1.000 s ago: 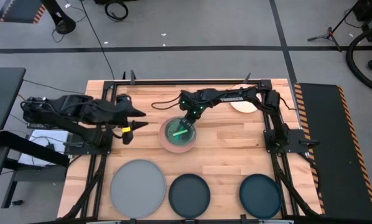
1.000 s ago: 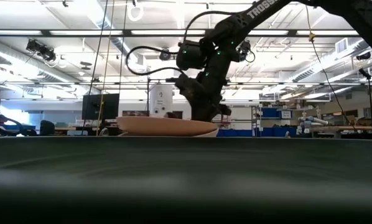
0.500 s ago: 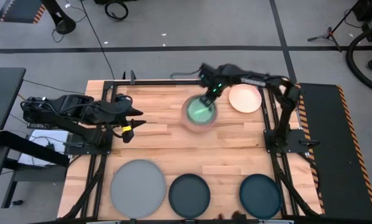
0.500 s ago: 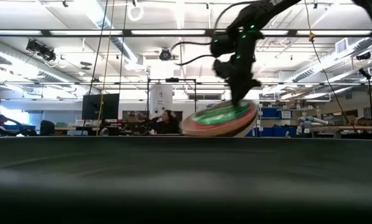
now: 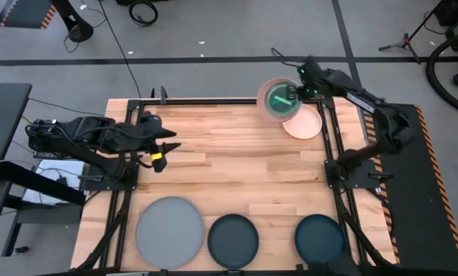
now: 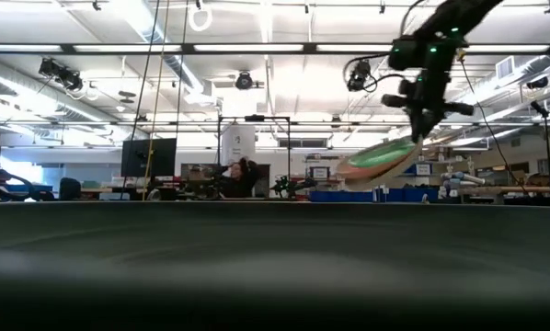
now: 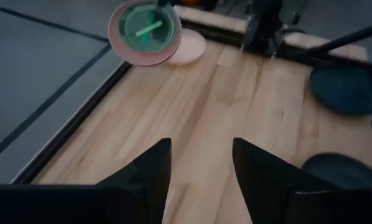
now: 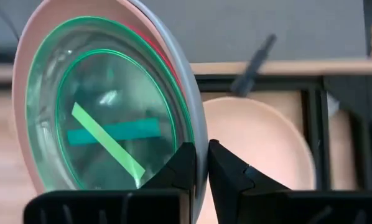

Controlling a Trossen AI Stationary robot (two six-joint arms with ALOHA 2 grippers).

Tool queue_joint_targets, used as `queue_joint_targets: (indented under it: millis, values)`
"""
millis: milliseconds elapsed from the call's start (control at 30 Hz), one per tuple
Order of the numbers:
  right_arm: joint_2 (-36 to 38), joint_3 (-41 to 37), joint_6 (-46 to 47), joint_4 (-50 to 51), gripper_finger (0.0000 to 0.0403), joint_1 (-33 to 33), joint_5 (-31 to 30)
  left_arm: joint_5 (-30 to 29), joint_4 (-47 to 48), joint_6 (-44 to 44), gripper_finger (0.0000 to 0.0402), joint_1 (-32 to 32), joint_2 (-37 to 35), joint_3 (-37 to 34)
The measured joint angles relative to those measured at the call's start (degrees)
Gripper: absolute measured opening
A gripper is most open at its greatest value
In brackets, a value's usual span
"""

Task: Stack plastic plates
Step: Stack the stacked plates on top of the light orange plate

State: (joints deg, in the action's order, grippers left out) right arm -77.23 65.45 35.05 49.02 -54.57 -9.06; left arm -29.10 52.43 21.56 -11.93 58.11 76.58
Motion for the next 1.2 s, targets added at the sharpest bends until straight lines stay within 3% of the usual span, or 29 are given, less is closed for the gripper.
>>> queue_joint_targets:
  millis: [233,433,567,767,900,1033,1100,1200]
  values:
    - [14.59,-13.51,31.39,-9.08,0.0038,4.69,-12.22,-0.04,-11.17,-2.38,0.0176,2.17,-0.28,-0.02]
    - [24.75,-19.63,49.94,3.43,0.0037,10.23,-19.14,0.33,-13.80,-7.09,0.0176,4.73,-0.68,-0.04]
    - [30.70,-22.87,57.95,11.30,0.0037,11.68,-19.69,0.70,-13.75,-7.71,0.0176,7.22,-0.82,-0.04]
    - [36.25,-27.88,65.04,11.09,0.0036,11.46,-19.59,5.46,-13.67,-7.89,0.0176,9.88,-0.80,-0.04]
    - [36.01,-33.06,64.76,4.10,0.0036,10.51,-16.61,8.11,-13.66,-8.97,0.0176,9.66,-0.80,-0.04]
    - [34.55,-40.87,67.98,-7.80,0.0036,9.47,-10.62,16.37,-13.39,-11.06,0.0176,7.75,-0.80,-0.04]
    - [34.25,-43.64,71.71,-11.28,0.0036,9.44,-10.28,20.89,-11.69,-11.72,0.0176,5.87,-0.80,-0.04]
    - [34.27,-45.27,75.39,-11.56,0.0036,9.44,-10.45,22.43,-6.32,-8.85,0.0176,2.29,-0.89,-0.04]
